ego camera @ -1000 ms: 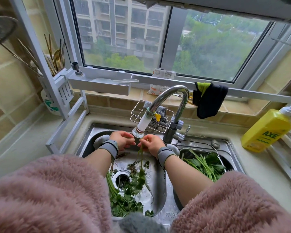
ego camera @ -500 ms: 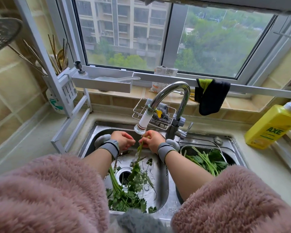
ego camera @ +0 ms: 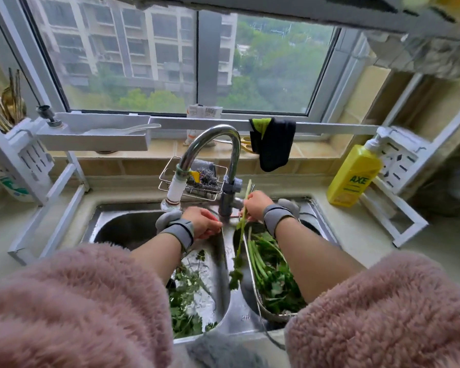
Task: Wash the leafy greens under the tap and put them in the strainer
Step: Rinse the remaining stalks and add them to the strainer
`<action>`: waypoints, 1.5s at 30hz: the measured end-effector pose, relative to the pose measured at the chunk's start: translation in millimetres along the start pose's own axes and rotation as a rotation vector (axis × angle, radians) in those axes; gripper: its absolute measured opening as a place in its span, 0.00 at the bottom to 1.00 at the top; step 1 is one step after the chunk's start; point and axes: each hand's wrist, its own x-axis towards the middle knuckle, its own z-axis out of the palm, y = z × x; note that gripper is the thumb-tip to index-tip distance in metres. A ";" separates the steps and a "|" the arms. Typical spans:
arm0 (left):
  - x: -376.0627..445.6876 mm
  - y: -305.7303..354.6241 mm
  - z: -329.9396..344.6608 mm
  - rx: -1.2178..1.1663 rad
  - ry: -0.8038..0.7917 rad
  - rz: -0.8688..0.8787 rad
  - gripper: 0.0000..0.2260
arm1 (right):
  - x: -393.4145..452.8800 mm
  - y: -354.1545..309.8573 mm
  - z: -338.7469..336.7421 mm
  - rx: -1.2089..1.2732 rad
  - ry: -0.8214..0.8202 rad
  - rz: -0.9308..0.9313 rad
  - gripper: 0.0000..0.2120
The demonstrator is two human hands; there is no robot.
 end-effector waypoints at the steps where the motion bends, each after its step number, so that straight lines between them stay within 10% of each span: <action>1: 0.4 6.1 12.2 -0.010 -0.026 0.009 0.08 | -2.1 9.1 -14.7 -0.025 0.011 0.020 0.17; 9: 9.4 5.7 49.2 0.008 -0.100 -0.026 0.09 | -21.4 56.4 -44.7 -0.325 -0.020 0.117 0.08; 17: 10.8 -39.1 12.8 -0.069 0.008 -0.155 0.08 | -1.1 72.3 1.2 -0.464 0.058 0.201 0.19; 24: -0.5 -74.9 -33.8 -0.208 0.169 -0.230 0.10 | -3.3 -15.5 82.1 0.737 -0.281 0.043 0.13; 28: -5.8 -89.4 -62.3 -0.224 0.253 -0.244 0.10 | -6.0 -41.6 119.0 0.981 -0.303 0.093 0.04; 40: -10.3 -115.8 -85.0 -0.265 0.268 -0.321 0.10 | -2.0 -45.4 144.8 0.891 -0.250 0.167 0.11; 45: -8.5 -128.6 -93.6 -0.262 0.250 -0.353 0.09 | 14.5 -18.8 177.4 0.274 -0.217 0.160 0.14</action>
